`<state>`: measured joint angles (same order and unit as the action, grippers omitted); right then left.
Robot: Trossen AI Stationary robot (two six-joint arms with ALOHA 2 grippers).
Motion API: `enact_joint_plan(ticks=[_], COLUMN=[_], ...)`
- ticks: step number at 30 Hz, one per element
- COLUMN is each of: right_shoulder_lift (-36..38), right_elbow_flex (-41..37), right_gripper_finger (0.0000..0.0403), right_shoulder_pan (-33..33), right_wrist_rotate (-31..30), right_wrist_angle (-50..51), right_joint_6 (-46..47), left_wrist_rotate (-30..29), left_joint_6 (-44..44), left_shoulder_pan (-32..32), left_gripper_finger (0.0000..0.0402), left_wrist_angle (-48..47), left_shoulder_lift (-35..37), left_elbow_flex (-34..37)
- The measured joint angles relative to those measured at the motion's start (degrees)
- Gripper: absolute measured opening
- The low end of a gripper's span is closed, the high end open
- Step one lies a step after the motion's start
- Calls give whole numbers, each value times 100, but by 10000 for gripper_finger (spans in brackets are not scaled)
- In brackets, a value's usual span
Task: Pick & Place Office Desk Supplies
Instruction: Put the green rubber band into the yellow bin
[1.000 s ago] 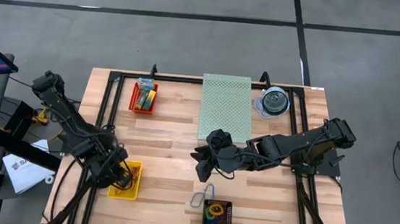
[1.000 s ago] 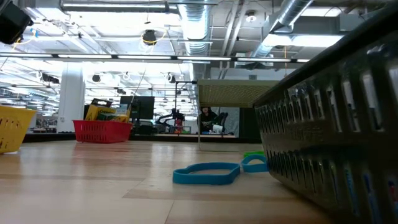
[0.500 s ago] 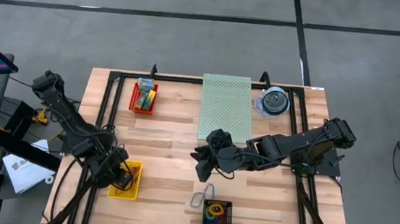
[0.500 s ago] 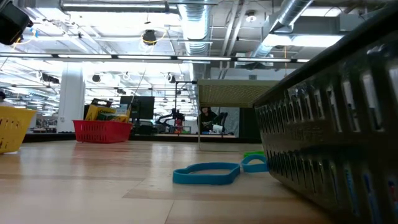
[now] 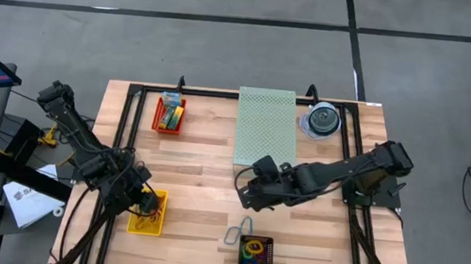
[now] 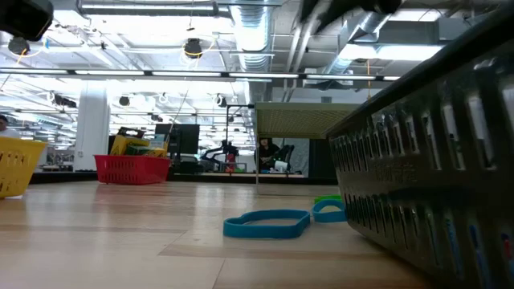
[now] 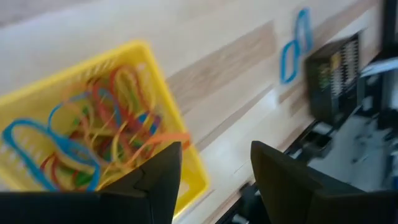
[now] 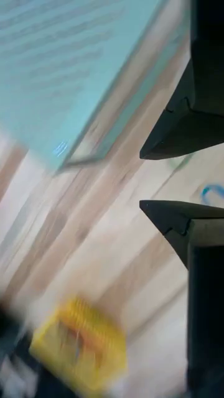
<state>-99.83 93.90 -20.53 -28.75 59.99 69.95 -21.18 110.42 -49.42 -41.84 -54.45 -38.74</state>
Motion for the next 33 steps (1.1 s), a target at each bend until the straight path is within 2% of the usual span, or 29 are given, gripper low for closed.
enact_joint_plan(ticks=[6,8,14,22,33], right_shoulder_lift=[-577,-771,-1133,-1292,-1293], right_elbow_flex=[-764,-962,-1303,-1627,-2177], right_gripper_finger=[114,114,114,103,85], right_shoulder_pan=[122,117,73,47,36], right_wrist_rotate=[1194,1378,1313,1216,1188], right_wrist_angle=[101,82,-350,-626,-1249], right_joint_6=[956,1315,2544,3455,3805], left_wrist_rotate=[-723,-905,-1148,-1188,-1188], left_joint_6=[-56,-60,-64,-64,-64], left_shoulder_pan=[-1,1,1,1,1], left_gripper_finger=[191,191,191,191,191], left_wrist_angle=[-3,-3,228,490,547], left_shoulder_lift=[261,310,347,345,345], left_elbow_flex=[0,0,0,0,0])
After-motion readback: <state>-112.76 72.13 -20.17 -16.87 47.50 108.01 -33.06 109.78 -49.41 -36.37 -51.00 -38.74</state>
